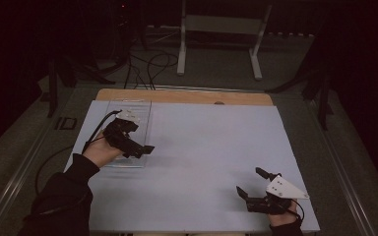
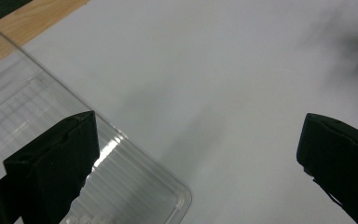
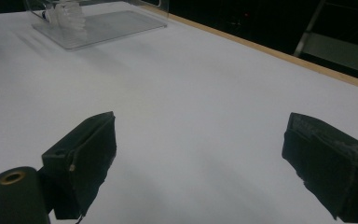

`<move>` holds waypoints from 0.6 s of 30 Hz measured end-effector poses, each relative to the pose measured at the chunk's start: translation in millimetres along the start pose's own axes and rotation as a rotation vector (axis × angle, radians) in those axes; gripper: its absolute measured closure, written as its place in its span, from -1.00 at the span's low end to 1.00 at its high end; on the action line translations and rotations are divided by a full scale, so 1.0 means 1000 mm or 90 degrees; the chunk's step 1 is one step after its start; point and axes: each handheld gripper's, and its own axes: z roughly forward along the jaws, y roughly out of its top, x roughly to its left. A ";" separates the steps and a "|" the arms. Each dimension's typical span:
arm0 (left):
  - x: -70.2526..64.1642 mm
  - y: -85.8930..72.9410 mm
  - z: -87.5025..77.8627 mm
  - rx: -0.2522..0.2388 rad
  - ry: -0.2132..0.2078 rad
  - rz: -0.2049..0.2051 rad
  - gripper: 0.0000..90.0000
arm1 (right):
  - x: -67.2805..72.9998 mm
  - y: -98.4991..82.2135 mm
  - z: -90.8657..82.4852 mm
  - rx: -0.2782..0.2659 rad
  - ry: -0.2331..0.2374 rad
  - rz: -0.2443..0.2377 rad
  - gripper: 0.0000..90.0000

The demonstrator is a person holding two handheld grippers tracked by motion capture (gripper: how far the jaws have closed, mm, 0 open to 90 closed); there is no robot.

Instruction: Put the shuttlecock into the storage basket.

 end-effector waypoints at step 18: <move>-0.033 0.012 0.019 -0.024 -0.041 0.051 -1.00 | 0.001 0.000 0.000 0.000 0.003 -0.003 -0.78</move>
